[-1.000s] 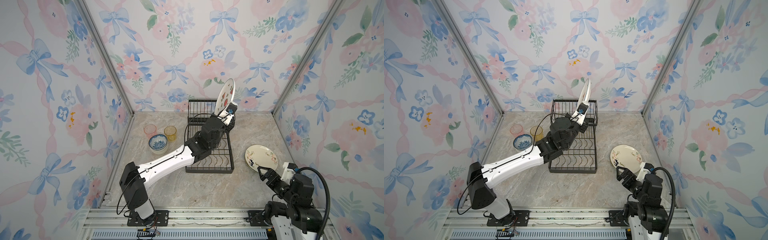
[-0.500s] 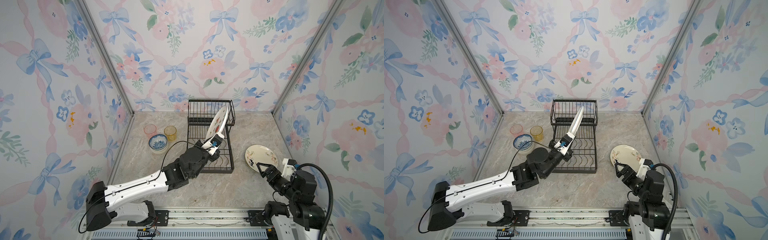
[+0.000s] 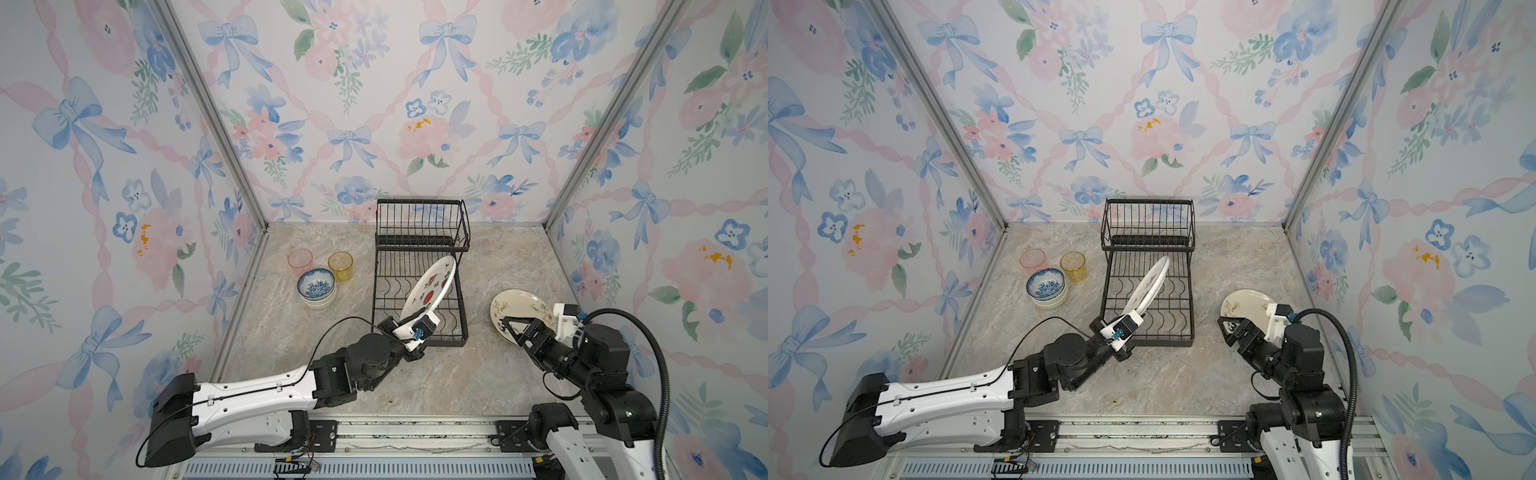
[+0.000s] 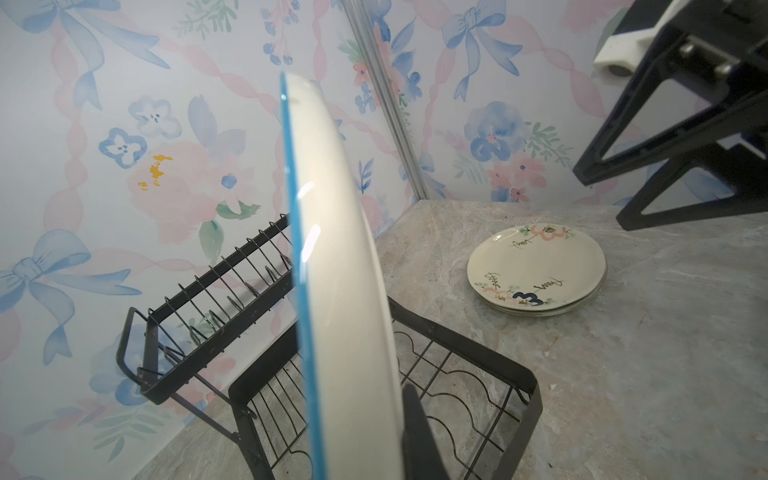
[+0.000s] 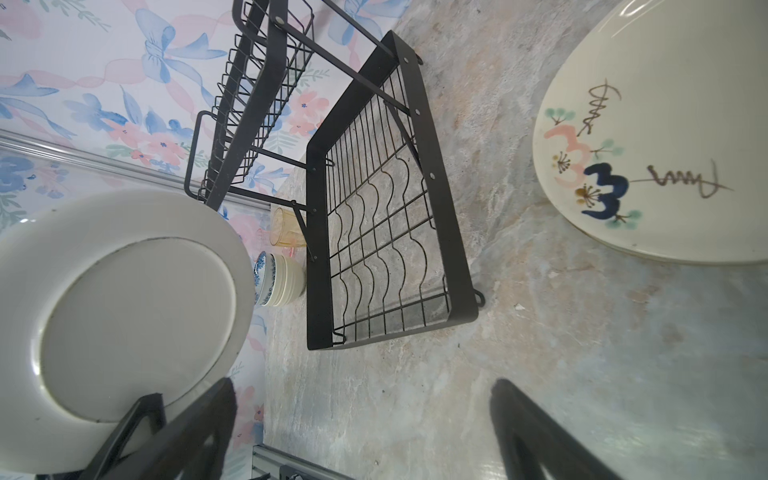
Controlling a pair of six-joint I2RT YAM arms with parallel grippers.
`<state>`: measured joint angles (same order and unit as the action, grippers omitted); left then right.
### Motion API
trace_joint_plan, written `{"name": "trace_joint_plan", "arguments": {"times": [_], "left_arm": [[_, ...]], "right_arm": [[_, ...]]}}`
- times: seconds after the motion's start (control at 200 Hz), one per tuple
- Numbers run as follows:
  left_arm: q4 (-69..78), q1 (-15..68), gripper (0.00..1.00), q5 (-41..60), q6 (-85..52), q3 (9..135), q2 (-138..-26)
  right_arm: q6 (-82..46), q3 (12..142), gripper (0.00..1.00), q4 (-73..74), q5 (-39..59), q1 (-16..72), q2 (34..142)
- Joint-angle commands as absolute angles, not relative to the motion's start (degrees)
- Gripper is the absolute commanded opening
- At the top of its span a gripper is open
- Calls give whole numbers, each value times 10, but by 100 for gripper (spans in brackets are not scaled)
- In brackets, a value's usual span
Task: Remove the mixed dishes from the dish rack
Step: 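Pull the watermelon plate out of the rack and down toward the right gripper, then close the right gripper on the watermelon plate rim beside the left gripper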
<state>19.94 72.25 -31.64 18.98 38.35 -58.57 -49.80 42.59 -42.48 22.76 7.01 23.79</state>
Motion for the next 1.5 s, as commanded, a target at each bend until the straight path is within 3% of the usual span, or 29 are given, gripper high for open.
{"name": "trace_joint_plan", "arguments": {"times": [0.0, 0.185, 0.495, 1.27, 1.31, 1.375, 1.495], "left_arm": [[268, 730, 0, -313, 213, 376, -561], [268, 742, 0, -336, 220, 350, -564], [268, 760, 0, -392, 262, 344, -619], [351, 771, 0, -428, 356, 403, -742], [352, 773, 0, -428, 362, 407, -748], [356, 776, 0, -428, 372, 412, -758], [370, 780, 0, -441, 394, 417, -783]], "right_arm": [[-522, 470, 97, -381, 182, 121, 276], [-501, 570, 97, -411, 113, 213, 381], [-540, 606, 97, -335, 115, 299, 504], [-561, 607, 100, -319, 124, 321, 589], [-560, 607, 95, -316, 132, 321, 593], [-560, 605, 79, -307, 134, 321, 595], [-552, 608, 63, -321, 120, 321, 594]]}}
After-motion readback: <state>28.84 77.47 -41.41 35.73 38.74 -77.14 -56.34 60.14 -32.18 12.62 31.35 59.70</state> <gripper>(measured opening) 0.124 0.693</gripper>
